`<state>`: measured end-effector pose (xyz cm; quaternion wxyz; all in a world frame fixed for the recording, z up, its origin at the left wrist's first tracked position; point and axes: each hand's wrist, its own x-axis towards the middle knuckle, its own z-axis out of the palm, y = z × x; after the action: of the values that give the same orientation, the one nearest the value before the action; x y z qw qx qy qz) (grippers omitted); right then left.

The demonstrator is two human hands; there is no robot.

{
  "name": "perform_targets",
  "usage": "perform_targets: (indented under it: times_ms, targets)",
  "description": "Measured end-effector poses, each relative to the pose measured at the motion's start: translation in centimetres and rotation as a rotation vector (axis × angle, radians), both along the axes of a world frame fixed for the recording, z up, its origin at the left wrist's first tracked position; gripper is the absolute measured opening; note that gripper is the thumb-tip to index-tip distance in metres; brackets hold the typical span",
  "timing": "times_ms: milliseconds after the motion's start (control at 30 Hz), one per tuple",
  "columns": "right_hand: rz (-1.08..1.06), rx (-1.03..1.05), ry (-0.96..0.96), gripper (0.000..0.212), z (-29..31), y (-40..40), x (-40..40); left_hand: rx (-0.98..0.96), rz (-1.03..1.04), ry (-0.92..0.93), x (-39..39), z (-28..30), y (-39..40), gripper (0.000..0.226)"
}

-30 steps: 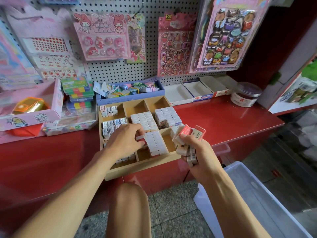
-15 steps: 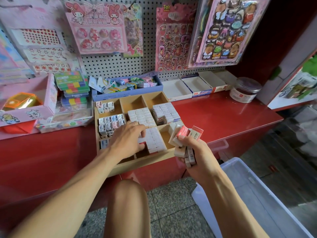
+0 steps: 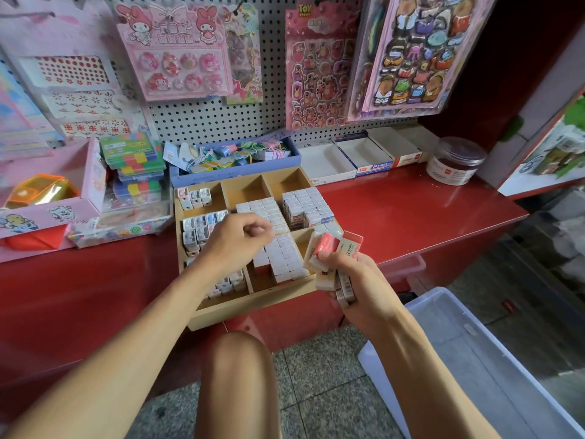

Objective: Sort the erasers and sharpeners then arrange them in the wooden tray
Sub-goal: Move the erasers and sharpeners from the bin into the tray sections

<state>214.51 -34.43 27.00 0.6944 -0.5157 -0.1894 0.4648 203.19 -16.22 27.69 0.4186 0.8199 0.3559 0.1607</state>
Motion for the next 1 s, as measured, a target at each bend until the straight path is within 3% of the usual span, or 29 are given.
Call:
perform_targets:
  times_ms: [67, 133, 233, 333, 400, 467, 600, 733, 1000]
  targets:
    - [0.014, -0.025, -0.050, 0.014, 0.1, 0.7, -0.3, -0.193, -0.063, -0.122, 0.3, 1.1, -0.6, 0.008]
    - [0.014, -0.029, -0.055, 0.012, 0.4, 1.5, -0.7, -0.268, -0.176, -0.132, 0.4, 2.0, -1.1, 0.010]
    - [0.026, -0.030, -0.042, 0.012, 0.8, 2.5, -0.9, -0.273, -0.194, -0.148, 0.5, 2.5, -1.1, 0.016]
    - [-0.001, -0.043, -0.063, 0.032, 1.1, 3.2, -1.0, -0.242, -0.169, -0.143, 0.6, 2.9, -0.5, 0.017]
    - [-0.040, -0.039, -0.052, 0.021, 1.2, 3.7, -1.1, -0.233, -0.124, -0.164, 0.4, 3.4, 0.2, 0.017]
    - [-0.086, -0.060, -0.028, 0.005, 1.0, 3.9, -0.6, -0.191, -0.052, -0.184, 0.0, 3.8, 1.2, 0.020]
    - [-0.083, -0.072, -0.006, 0.007, 0.6, 4.0, 0.3, -0.011, 0.082, -0.084, -0.5, 3.5, 3.6, 0.022]
    - [-0.094, -0.074, 0.023, 0.006, 0.2, 4.1, 0.5, 0.141, 0.074, 0.105, 0.1, 1.9, 5.0, 0.021]
    - [-0.121, -0.092, 0.014, 0.026, -0.4, 4.3, 1.2, 0.260, 0.019, 0.180, 1.3, -1.0, 5.3, 0.017]
